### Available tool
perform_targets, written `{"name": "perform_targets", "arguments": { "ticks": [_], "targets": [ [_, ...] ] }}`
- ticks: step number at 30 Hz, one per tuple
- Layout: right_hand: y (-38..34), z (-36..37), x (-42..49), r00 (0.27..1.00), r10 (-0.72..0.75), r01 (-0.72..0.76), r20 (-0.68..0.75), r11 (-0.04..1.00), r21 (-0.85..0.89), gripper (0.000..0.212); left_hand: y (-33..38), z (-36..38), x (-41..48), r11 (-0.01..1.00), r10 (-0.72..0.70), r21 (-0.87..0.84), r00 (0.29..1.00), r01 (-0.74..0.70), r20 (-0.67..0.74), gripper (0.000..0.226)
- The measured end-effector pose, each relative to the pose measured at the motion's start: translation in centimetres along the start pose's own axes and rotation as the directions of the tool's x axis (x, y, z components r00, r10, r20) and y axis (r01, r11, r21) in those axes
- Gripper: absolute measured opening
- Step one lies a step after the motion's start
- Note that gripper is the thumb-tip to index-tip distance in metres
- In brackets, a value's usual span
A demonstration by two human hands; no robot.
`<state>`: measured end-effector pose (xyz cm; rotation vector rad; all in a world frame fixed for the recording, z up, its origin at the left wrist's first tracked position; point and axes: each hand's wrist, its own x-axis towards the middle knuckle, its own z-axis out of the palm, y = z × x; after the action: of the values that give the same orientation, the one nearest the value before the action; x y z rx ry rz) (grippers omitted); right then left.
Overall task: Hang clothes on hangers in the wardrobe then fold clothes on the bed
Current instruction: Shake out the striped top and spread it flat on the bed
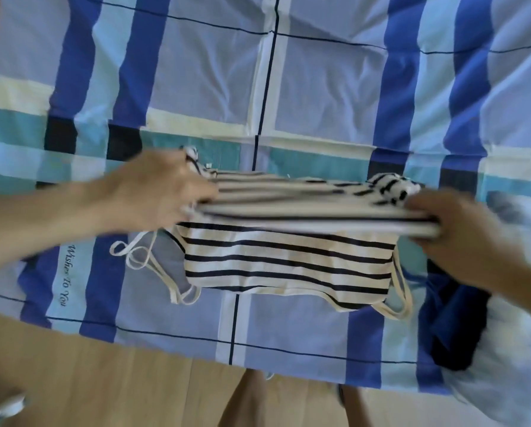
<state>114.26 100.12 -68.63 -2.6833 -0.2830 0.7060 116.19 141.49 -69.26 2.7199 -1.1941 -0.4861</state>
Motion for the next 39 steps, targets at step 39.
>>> {"name": "perform_targets", "arguments": {
  "ticks": [39],
  "targets": [
    [-23.7,8.1,0.0,0.845,-0.204,-0.096,0.494,0.852,0.515,0.057,6.2,7.3,-1.9,-0.432,-0.801,-0.841,0.289,0.325,0.524,0.077]
  ]
}}
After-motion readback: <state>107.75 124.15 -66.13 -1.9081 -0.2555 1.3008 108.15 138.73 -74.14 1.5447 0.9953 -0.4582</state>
